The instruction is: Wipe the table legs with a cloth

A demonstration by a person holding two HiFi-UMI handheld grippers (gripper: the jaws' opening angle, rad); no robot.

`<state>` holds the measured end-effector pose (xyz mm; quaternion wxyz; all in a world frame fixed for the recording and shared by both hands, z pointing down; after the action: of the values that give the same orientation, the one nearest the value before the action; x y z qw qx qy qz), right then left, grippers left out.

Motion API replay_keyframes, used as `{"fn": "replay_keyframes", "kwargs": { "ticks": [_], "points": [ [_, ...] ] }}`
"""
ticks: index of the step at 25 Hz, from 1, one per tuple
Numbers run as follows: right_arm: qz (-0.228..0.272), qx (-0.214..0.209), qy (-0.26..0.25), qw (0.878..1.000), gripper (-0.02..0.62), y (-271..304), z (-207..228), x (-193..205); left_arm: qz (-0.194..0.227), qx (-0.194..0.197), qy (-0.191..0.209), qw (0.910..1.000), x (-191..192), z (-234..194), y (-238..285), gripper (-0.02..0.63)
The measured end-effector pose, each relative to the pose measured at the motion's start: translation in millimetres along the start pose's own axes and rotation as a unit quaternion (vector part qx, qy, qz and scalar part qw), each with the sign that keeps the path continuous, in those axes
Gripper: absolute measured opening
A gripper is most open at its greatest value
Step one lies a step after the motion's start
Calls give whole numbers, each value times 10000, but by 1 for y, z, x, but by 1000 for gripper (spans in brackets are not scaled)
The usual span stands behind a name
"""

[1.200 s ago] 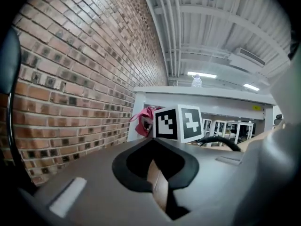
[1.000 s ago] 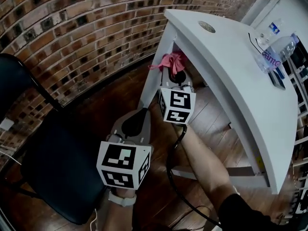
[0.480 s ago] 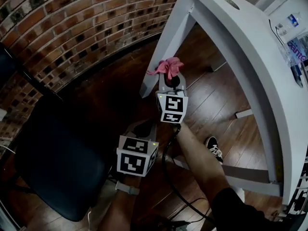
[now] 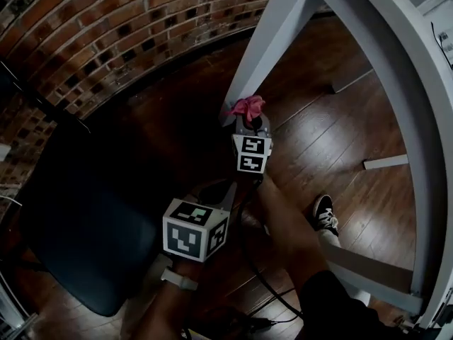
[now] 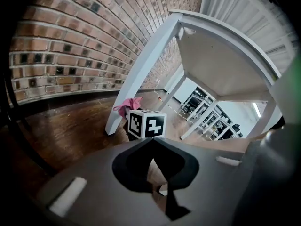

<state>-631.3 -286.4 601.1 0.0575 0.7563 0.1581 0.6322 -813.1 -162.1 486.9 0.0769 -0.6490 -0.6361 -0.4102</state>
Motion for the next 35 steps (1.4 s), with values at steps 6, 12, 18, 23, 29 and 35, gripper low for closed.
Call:
{"fn": "replay_keyframes", "kwargs": {
  "ticks": [6,12,18,23,29,35],
  "points": [
    [-796,-210,114,9965,54,24,-9,51,-344,51,-11,9994,8,-3,4,0],
    [-2064,-970,-195,9735,57,46,-32,99,-557,63,-296,9980,25,-17,5,0],
    [-2822,-1016,1065,9480,57,62,-44,123,-646,138,-127,9977,26,-15,6,0],
    [-2471,-951,2017,9430,57,69,-53,105,-670,121,-153,9976,26,-17,5,0],
    [-2233,-420,3237,9185,57,61,-45,73,-864,371,-131,9955,21,-13,8,0],
    [-2097,-678,3352,9160,57,49,-35,24,-764,939,-234,9924,16,1,7,0]
  ]
}}
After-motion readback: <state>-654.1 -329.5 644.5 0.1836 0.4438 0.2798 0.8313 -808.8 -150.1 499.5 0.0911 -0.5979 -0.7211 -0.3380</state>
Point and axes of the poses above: the fingertips, and each gripper's own axes: y forward along the fingers, z to its right, x out of its underside, the point moved 10 cm from there along -y, backward along the fingers, and after that the axes turned 9 degrees about x, right-handed, at the moved point
